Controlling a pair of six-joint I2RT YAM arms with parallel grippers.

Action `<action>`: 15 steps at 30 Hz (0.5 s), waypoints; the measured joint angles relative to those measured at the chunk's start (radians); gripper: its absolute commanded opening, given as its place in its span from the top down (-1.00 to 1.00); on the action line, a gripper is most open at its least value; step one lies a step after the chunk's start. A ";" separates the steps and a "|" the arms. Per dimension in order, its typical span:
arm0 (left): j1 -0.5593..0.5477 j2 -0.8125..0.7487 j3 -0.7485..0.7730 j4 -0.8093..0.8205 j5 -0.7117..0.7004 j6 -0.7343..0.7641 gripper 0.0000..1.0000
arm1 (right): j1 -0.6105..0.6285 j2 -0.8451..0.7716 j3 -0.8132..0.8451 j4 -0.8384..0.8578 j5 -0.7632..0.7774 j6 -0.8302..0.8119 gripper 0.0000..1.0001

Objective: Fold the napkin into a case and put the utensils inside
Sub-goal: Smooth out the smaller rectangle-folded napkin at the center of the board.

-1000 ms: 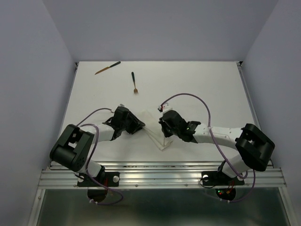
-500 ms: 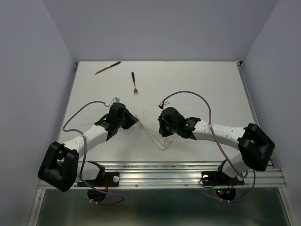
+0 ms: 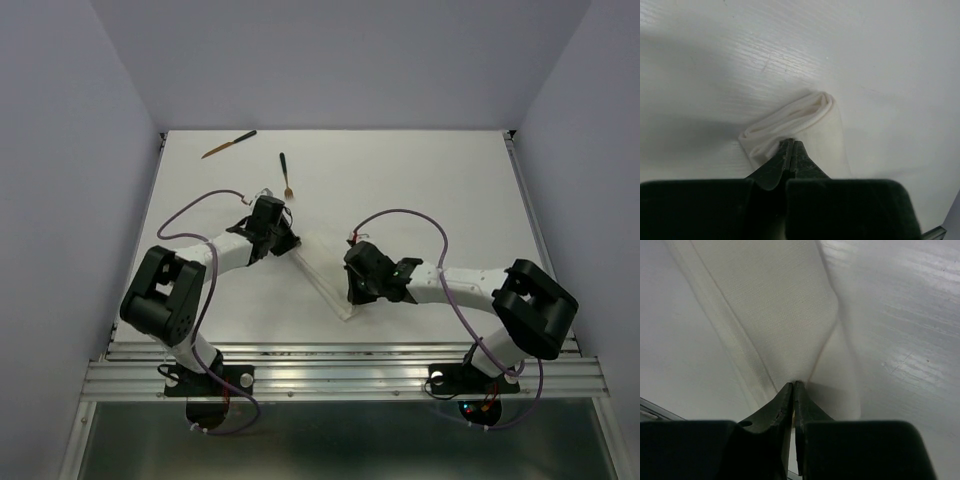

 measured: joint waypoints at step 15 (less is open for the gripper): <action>0.053 0.111 0.000 0.077 0.018 0.035 1.00 | -0.002 0.078 0.002 0.075 0.227 -0.023 0.78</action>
